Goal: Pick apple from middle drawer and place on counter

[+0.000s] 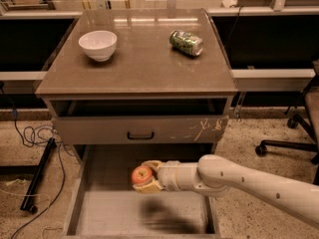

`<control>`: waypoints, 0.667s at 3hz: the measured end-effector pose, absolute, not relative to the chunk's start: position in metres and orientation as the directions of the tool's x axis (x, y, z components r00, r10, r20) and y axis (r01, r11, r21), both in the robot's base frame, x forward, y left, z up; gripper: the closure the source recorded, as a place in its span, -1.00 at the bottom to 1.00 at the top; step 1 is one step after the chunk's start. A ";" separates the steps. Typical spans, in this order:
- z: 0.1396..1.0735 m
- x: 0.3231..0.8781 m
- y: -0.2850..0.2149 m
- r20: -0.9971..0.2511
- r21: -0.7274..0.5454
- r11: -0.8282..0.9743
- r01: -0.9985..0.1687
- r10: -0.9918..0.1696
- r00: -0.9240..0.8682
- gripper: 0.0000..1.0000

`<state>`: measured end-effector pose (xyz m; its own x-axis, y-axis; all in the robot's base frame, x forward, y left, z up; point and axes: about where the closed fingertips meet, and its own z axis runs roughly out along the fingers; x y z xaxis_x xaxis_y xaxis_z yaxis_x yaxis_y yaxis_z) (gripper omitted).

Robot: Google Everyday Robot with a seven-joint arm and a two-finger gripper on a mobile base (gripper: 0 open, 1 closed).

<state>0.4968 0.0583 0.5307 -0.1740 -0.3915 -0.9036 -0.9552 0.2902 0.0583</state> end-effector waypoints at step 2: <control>0.614 0.496 0.023 -0.898 -0.020 0.290 -0.957 -0.426 -0.110 1.00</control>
Offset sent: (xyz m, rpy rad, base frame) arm 0.0005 -0.0571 0.1349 -0.0694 -0.1179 -0.0025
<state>0.4959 0.0228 0.6145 -0.1102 -0.4263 -0.8978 -0.9569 0.2899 -0.0202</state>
